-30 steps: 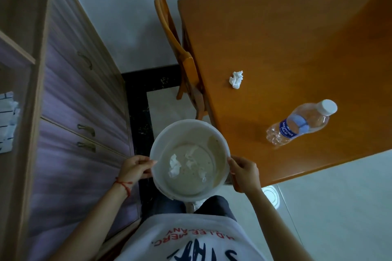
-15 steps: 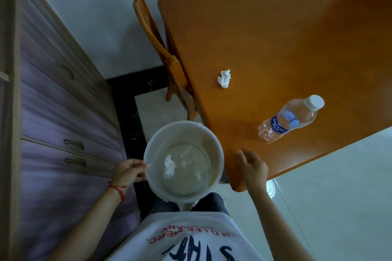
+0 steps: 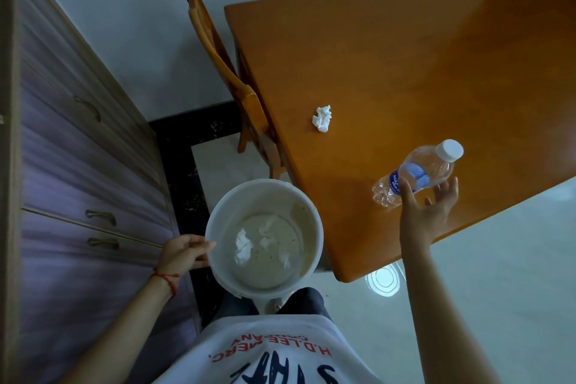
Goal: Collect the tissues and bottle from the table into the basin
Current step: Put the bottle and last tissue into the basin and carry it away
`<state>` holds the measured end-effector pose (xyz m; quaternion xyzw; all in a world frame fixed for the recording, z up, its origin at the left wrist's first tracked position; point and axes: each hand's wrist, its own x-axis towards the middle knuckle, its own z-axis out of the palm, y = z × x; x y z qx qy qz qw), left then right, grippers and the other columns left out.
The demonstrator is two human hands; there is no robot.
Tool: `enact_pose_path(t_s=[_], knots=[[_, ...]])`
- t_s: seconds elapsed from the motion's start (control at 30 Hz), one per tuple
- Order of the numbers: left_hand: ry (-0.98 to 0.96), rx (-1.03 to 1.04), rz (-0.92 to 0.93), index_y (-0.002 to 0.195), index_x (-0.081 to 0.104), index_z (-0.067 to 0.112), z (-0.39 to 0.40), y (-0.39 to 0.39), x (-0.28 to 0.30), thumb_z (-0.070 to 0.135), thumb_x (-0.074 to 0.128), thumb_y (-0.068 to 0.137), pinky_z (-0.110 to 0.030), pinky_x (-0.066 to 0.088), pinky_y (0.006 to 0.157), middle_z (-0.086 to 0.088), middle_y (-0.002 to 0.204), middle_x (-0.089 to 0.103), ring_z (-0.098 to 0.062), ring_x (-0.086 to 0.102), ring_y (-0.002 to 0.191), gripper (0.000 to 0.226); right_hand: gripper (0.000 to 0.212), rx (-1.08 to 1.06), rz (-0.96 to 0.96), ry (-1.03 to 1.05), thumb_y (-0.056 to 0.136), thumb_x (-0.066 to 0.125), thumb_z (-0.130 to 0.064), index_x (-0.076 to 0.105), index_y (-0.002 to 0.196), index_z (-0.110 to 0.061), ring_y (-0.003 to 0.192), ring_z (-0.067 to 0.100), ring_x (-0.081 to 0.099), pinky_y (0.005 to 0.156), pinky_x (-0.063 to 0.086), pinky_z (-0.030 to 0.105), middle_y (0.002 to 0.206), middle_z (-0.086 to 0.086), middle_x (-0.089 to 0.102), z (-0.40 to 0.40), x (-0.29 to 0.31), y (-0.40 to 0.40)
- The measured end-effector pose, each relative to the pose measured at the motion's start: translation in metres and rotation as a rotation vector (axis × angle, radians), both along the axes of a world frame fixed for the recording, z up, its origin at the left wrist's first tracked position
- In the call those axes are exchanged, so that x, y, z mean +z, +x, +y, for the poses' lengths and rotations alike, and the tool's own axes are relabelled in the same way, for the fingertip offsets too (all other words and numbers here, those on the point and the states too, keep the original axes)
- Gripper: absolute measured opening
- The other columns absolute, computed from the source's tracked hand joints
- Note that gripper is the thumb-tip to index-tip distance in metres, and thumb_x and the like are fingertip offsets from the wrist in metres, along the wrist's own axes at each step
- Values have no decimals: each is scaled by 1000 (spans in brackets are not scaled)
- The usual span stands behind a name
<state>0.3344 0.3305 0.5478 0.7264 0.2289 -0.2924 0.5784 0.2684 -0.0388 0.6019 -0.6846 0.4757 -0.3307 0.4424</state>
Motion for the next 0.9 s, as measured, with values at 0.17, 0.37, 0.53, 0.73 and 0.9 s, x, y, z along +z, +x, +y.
enact_pose_path(t_s=[0.17, 0.37, 0.53, 0.73, 0.9], knots=[[19, 4, -11, 96, 60, -8, -1, -1, 1, 1, 66, 79, -16, 51, 40, -18, 80, 64, -27, 61, 64, 21, 75, 114, -78, -23, 77, 71, -33, 31, 138, -20, 124, 20, 49, 101, 42, 31, 139, 4, 46, -4, 5, 7], [0, 27, -16, 86, 60, -3, -1, -2, 0, 0, 66, 79, -16, 51, 39, -14, 74, 64, -25, 61, 63, 10, 66, 205, -142, 16, 78, 71, -27, 37, 133, -17, 115, 14, 53, 86, 44, 13, 133, 4, 52, 9, 19, 6], [-7, 37, -27, 89, 60, -5, 0, -7, -4, 0, 68, 78, -20, 55, 44, -17, 79, 64, -28, 62, 66, 14, 53, 403, -243, 85, 77, 71, -21, 45, 123, -16, 103, 4, 60, 82, 53, 17, 118, 0, 58, 46, 35, 12], [-12, 35, -28, 97, 59, -9, 1, -12, -3, 2, 67, 79, -22, 58, 50, -22, 89, 64, -32, 63, 75, 23, 49, 763, -188, 210, 68, 72, -39, 47, 111, -41, 99, -3, 61, 75, 50, 8, 108, -19, 59, 108, 20, 16], [-42, 66, -35, 97, 60, -9, 2, -16, -1, 0, 67, 78, -22, 58, 50, -21, 87, 64, -30, 63, 73, 22, 57, 952, 41, 294, 70, 76, -31, 45, 117, -42, 96, -9, 59, 68, 49, 8, 105, -28, 57, 135, -8, 13]])
